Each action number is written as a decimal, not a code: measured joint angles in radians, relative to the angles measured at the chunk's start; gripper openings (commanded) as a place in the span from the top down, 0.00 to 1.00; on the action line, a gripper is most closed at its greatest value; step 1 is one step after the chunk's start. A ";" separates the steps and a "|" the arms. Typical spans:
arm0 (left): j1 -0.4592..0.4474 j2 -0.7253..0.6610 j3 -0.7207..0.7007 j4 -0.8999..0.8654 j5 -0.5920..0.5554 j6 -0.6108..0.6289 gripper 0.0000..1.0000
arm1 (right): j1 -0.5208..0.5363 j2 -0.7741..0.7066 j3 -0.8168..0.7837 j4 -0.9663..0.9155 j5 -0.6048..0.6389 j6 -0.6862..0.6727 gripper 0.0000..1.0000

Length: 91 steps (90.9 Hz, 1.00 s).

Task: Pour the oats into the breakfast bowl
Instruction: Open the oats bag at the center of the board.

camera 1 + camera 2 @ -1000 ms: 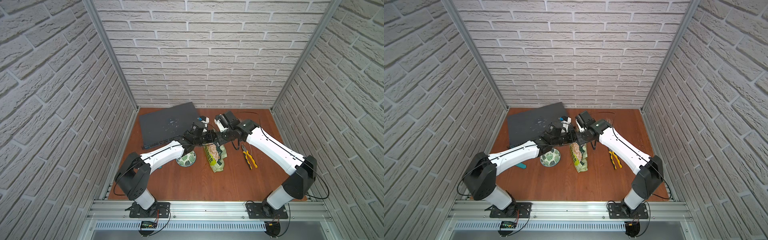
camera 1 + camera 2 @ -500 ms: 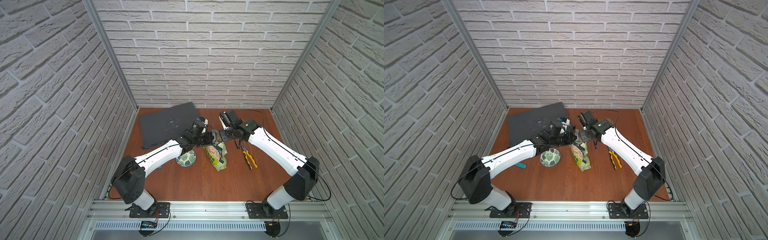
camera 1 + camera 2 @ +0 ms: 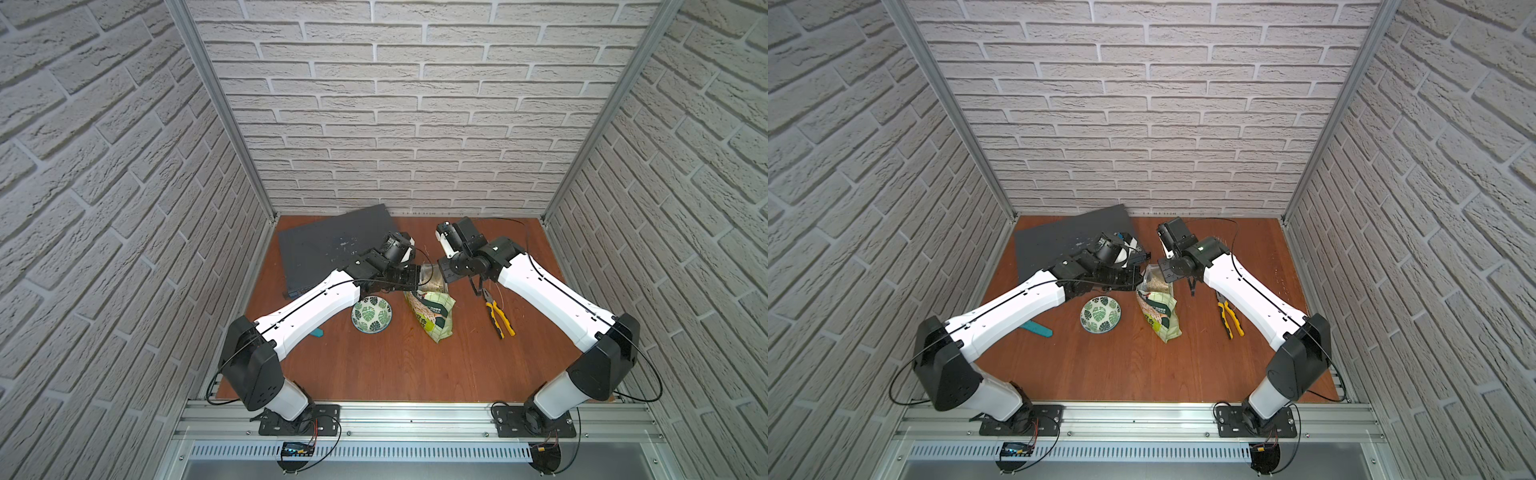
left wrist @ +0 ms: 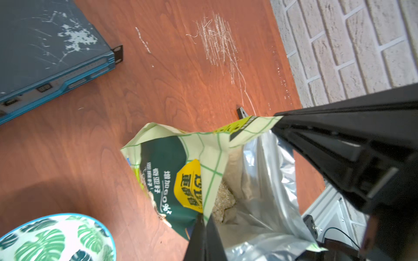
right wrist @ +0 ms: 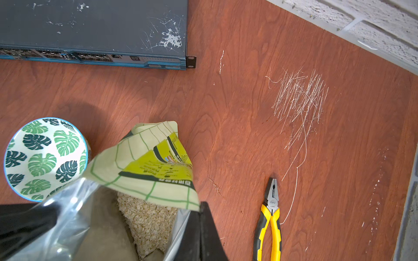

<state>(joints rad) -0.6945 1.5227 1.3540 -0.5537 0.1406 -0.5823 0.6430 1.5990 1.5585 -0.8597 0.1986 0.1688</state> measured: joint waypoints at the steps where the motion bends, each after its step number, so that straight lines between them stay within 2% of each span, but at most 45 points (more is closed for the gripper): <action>1: 0.000 -0.001 0.000 -0.002 -0.003 0.003 1.00 | 0.000 -0.001 0.000 0.000 -0.004 -0.002 0.97; 8: 0.000 -0.010 0.002 -0.028 -0.019 0.016 0.99 | 0.000 -0.005 0.000 0.004 -0.036 -0.005 0.97; 23: 0.004 -0.013 0.018 -0.054 -0.047 0.035 0.80 | -0.004 -0.016 0.000 0.005 -0.128 -0.008 0.97; 42: 0.016 -0.012 0.048 -0.032 -0.042 0.038 0.57 | -0.017 -0.022 -0.017 0.014 -0.161 0.000 0.97; 56: 0.018 0.020 0.102 -0.023 -0.038 0.044 0.51 | -0.019 -0.029 -0.027 0.020 -0.166 0.011 0.97; 65: 0.022 0.053 0.126 -0.014 -0.035 0.048 0.51 | -0.019 -0.034 -0.032 0.023 -0.169 0.017 0.97; 73: 0.029 0.086 0.134 -0.015 -0.031 0.050 0.55 | -0.019 -0.035 -0.032 0.023 -0.169 0.019 0.97; 81: 0.031 0.116 0.135 -0.016 -0.023 0.058 0.65 | -0.019 -0.037 -0.034 0.023 -0.171 0.019 0.97; 91: 0.034 0.146 0.136 -0.019 -0.015 0.065 0.82 | -0.019 -0.039 -0.037 0.026 -0.171 0.018 0.97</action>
<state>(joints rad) -0.6601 1.6691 1.4899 -0.5724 0.1257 -0.5175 0.6239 1.5604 1.5215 -0.8341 0.0277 0.1871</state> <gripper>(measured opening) 0.254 0.048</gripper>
